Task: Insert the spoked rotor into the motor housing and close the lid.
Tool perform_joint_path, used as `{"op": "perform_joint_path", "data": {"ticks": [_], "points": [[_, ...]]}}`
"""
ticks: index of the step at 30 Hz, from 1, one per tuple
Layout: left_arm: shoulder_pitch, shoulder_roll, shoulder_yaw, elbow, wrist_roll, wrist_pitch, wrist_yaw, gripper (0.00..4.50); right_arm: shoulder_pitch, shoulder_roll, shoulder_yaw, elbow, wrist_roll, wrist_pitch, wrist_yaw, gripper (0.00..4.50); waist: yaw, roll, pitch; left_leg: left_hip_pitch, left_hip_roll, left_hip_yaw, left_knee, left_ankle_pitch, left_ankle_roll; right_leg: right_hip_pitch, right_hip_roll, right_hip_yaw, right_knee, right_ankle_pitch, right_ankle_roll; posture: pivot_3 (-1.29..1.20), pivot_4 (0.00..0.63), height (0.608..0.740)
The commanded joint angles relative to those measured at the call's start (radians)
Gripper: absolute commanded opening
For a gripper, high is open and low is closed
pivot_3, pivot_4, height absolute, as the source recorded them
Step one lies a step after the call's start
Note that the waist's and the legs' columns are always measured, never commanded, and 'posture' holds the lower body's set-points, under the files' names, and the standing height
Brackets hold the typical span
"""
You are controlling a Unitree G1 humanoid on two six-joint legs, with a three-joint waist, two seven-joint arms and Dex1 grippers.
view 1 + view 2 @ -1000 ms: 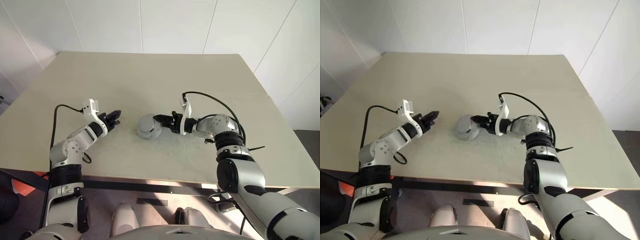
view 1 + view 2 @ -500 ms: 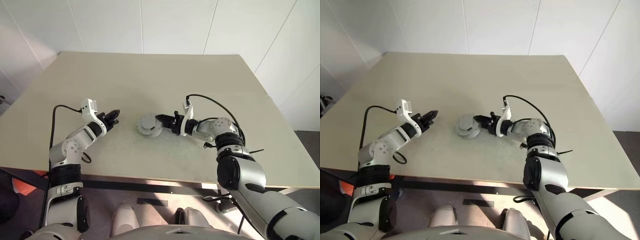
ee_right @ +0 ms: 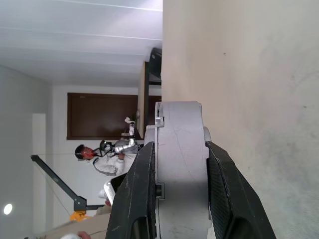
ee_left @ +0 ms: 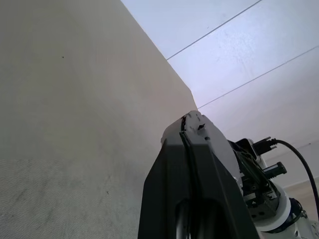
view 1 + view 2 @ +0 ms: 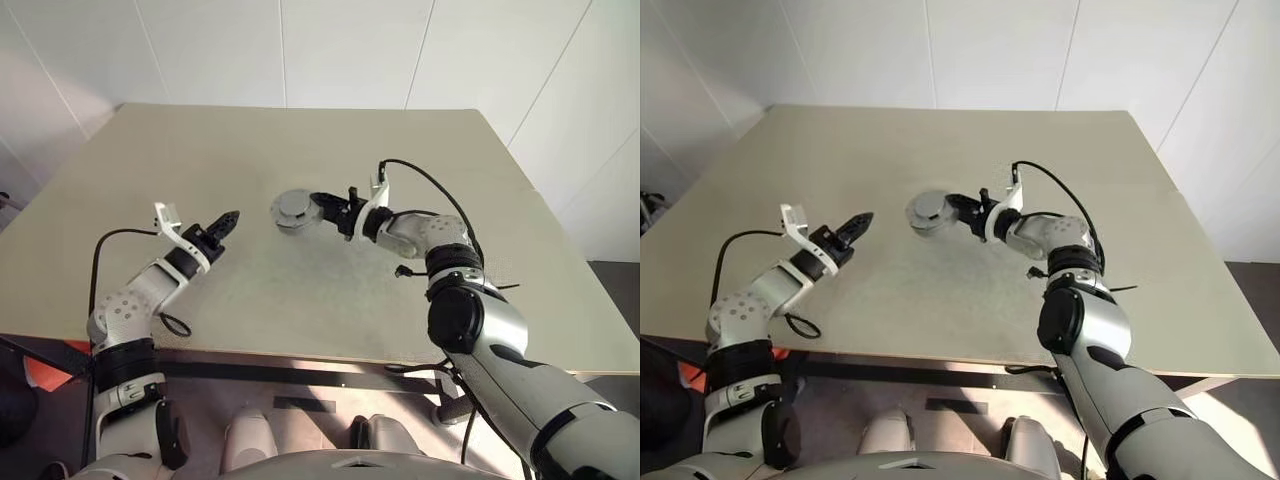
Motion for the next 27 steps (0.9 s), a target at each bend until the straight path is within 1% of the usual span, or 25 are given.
{"op": "perform_joint_path", "data": {"ticks": [1,6,8,11,13,16,17,22,26,27], "points": [[-0.013,-0.012,0.022,-0.013,-0.056,-0.01,0.01,0.0,-0.07,0.0,-0.049,-0.04,0.08,0.013,-0.017,1.17,0.002,0.0,0.0,0.0,0.0,0.0,0.0,0.0,0.0,0.0,0.0,0.0,0.0,0.0,0.0,0.0,0.0,0.74],[-0.016,-0.033,0.013,-0.022,-0.1,-0.002,0.003,0.0,-0.074,0.015,-0.054,-0.054,0.103,0.04,-0.048,1.17,0.005,0.0,0.0,0.0,0.0,0.0,0.0,0.0,0.0,0.0,0.0,0.0,0.0,0.0,0.0,0.0,0.0,0.74],[-0.016,-0.026,-0.018,-0.034,-0.082,0.003,0.006,0.0,-0.068,0.017,-0.046,-0.059,0.098,0.041,-0.049,1.17,0.004,0.0,0.0,-0.001,0.0,0.0,0.0,0.0,0.0,-0.001,0.0,0.0,0.0,0.0,0.0,0.0,0.0,0.74],[-0.01,-0.016,-0.059,-0.04,-0.015,-0.067,-0.01,0.0,-0.059,0.017,-0.033,-0.06,0.082,0.027,-0.047,1.17,0.005,0.0,0.0,-0.001,0.0,-0.001,0.0,0.0,0.0,-0.001,0.0,0.0,0.0,0.0,0.0,0.0,0.0,0.74],[-0.009,-0.017,-0.064,-0.037,-0.01,-0.09,-0.023,0.0,-0.053,0.017,-0.023,-0.062,0.075,0.02,-0.045,1.17,0.005,0.0,0.0,-0.001,0.0,-0.001,0.0,0.0,0.0,-0.001,0.0,0.0,0.0,0.0,0.0,0.0,0.0,0.74],[-0.012,-0.018,-0.059,-0.025,-0.013,-0.111,-0.026,0.57,-0.044,0.02,-0.006,-0.067,0.067,0.011,-0.044,1.17,0.005,0.0,0.0,-0.001,0.0,-0.001,0.0,0.0,0.0,-0.001,0.0,0.0,0.0,0.0,0.0,0.0,0.0,0.74],[-0.013,-0.018,-0.057,-0.025,-0.022,-0.109,-0.03,0.86,-0.043,0.019,-0.002,-0.067,0.068,0.011,-0.043,1.17,0.005,0.0,0.0,-0.001,0.0,-0.001,0.0,0.0,0.0,-0.001,0.0,0.0,0.0,0.0,0.0,0.0,0.0,0.74],[-0.023,-0.033,-0.025,-0.022,-0.117,-0.068,-0.023,2.58,-0.045,0.015,0.006,-0.069,0.081,0.025,-0.039,1.17,0.005,0.0,0.0,-0.002,0.0,-0.001,0.001,0.0,0.0,-0.001,0.0,0.0,0.0,0.0,0.0,0.0,0.0,0.74],[-0.049,-0.045,0.004,0.043,-0.21,-0.001,0.027,3.91,-0.057,0.018,-0.006,-0.077,0.106,0.062,-0.042,1.17,0.005,0.0,0.0,-0.002,0.0,-0.001,0.001,0.0,0.0,-0.001,0.0,0.0,0.0,0.0,0.0,0.0,0.0,0.74],[-0.055,-0.049,0.007,0.055,-0.227,0.011,0.034,3.91,-0.061,0.02,-0.013,-0.081,0.115,0.074,-0.047,1.17,0.006,0.0,0.0,-0.002,0.0,-0.001,0.001,0.0,0.0,-0.001,0.0,0.0,0.0,0.0,0.0,0.0,0.0,0.74]]}}
